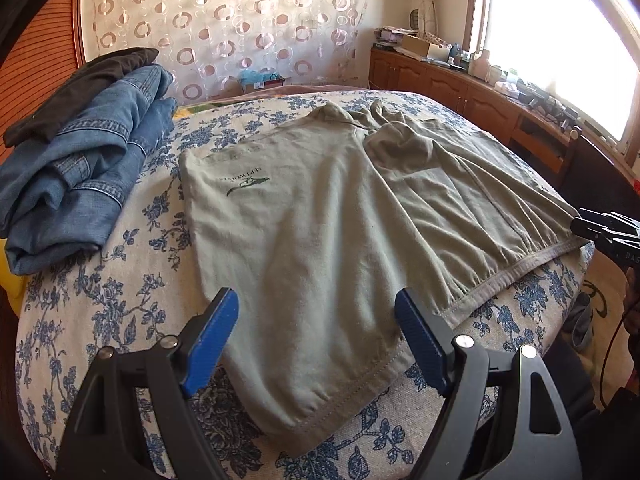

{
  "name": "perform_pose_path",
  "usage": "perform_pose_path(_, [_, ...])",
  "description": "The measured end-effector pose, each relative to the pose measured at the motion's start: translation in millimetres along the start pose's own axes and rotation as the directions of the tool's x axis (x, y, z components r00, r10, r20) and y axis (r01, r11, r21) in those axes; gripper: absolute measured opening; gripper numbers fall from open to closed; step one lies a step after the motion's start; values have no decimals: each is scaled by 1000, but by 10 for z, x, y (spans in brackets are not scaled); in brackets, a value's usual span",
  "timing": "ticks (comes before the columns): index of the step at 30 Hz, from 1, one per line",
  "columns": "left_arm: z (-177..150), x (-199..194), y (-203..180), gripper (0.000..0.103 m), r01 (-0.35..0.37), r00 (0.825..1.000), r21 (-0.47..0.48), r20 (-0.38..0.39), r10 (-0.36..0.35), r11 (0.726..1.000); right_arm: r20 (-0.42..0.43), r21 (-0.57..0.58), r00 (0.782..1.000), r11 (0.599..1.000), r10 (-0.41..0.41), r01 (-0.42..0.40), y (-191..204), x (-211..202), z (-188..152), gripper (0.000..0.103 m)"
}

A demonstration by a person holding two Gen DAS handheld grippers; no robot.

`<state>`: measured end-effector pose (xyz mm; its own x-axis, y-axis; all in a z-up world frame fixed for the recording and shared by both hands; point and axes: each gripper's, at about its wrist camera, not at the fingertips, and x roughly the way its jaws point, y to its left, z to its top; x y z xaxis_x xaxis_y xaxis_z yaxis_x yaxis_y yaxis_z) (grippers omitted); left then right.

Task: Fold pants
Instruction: 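Grasp the pants hem with the right gripper, then lift the hem with the right gripper and fold it over the pants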

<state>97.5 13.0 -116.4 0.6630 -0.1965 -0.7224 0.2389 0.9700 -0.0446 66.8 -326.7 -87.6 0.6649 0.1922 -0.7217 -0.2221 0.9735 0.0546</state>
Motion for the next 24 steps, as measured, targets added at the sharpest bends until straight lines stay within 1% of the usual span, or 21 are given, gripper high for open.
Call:
perform_pose_path(4, [-30,59,2,81,8,1000,-14,-20,-8,1000,-19,7,1000,1000,6,-6,-17,-19,-60,51])
perform_pose_path(6, [-43,72,-14,81,-1,1000,-4,-19,1,1000,-29,5,999,1000,15,-15,-14,-10,-86,49])
perform_pose_path(9, [-52,78,-43,81,-15,1000,8,-20,15,1000,-40,6,999,1000,30,-30,-12,14,-106,43])
perform_pose_path(10, [-55,79,-46,81,-17,1000,7,-18,17,1000,-42,6,998,999,35,-35,-6,23,-108,39])
perform_pose_path(14, [-64,79,-56,81,-25,999,10,-21,25,1000,-37,-1,998,999,52,-53,5,17,-114,14])
perform_pose_path(16, [-74,75,-60,81,-23,1000,11,-12,23,1000,-30,0,997,998,70,-70,20,10,-92,10])
perform_pose_path(24, [-83,-5,-21,81,-6,1000,-6,-18,6,1000,20,-26,993,993,113,-112,182,6,115,6])
